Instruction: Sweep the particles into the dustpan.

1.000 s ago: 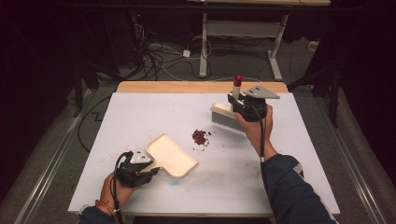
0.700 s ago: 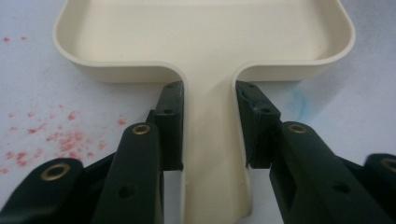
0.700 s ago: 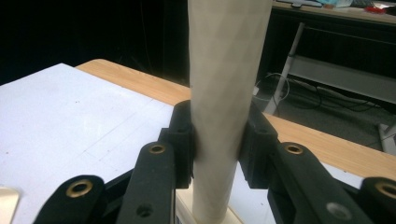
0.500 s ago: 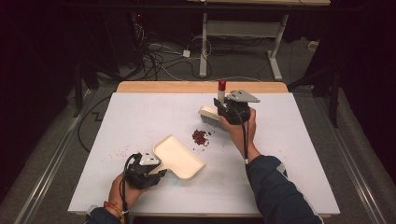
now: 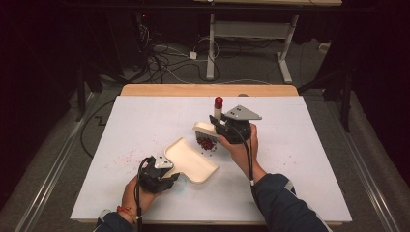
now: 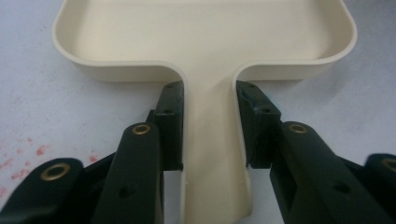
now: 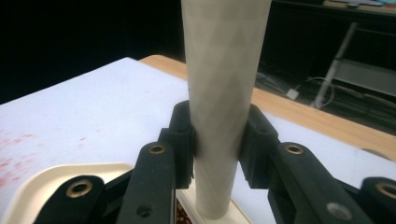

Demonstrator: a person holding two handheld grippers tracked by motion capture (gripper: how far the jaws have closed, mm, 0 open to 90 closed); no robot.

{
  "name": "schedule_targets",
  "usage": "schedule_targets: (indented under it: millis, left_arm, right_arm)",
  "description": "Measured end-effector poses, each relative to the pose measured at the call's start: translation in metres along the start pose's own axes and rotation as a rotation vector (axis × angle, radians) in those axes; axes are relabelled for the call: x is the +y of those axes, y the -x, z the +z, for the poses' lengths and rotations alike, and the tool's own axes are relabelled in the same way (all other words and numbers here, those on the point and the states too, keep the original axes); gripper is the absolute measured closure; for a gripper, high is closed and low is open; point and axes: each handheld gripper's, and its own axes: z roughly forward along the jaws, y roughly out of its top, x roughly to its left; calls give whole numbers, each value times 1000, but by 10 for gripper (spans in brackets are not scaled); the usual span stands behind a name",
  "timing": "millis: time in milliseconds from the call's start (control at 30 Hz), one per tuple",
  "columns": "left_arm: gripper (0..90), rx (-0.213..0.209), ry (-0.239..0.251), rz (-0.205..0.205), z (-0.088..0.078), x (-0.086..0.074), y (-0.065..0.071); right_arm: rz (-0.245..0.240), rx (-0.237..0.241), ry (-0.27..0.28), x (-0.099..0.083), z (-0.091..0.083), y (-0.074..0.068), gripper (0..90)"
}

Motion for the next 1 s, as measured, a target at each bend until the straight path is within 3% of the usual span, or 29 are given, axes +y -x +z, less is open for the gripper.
schedule_targets:
  millis: [333,1000]
  left_arm:
    - [636,-6,5,-21,11,13,-1]
    - [635,13,-30,-4,22,18,1]
  right_arm:
    - [-47,0,-10,-6,-15,-30,700]
    - [-30,93,13,-17,-45,-56,698]
